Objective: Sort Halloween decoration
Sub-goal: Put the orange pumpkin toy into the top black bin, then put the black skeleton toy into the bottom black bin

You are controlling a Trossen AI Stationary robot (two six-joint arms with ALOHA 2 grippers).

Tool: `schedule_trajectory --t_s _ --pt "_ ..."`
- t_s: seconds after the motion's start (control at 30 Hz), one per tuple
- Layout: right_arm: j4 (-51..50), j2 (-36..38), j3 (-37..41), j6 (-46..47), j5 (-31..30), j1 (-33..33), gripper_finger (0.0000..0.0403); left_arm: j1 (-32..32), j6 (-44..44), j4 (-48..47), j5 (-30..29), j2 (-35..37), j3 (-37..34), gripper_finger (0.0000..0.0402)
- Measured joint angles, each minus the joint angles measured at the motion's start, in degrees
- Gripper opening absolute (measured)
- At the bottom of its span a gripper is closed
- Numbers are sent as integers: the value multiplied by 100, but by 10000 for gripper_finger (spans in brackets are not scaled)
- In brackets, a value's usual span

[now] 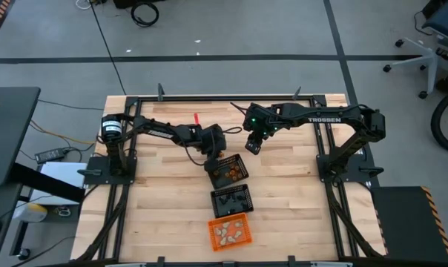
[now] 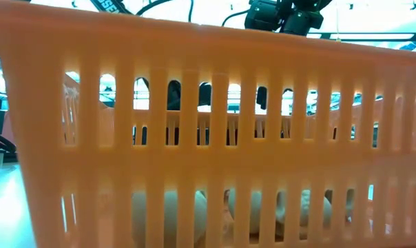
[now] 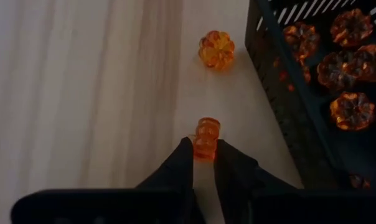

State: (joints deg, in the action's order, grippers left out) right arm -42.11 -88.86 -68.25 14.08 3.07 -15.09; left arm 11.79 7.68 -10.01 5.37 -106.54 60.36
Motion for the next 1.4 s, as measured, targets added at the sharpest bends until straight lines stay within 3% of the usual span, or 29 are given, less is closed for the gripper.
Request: schedule_trajectory --t_s 0.33,0.63,0.73,0.87,0.93,1.03,1.13,1.4 --pt "0 0 0 -12 2 2 165 108 113 -318 -16 70 127 49" --pt "-1 0 0 -110 2 2 165 353 198 -997 9 718 127 49" --pt "11 0 0 -142 -8 0 165 404 87 -1044 484 952 128 49" --pt "105 0 0 -215 -48 -9 165 320 -269 -890 1718 1071 126 52" --pt "204 0 0 -227 -64 -25 165 133 -417 -760 1911 1064 122 53" --pt "389 0 0 -218 -61 -52 165 -238 -454 -640 1794 1007 120 54" --pt "421 0 0 -220 -59 -68 165 -602 -516 -521 1298 895 114 66" --pt "368 0 0 -228 149 -114 165 -883 -810 -476 897 734 107 144"
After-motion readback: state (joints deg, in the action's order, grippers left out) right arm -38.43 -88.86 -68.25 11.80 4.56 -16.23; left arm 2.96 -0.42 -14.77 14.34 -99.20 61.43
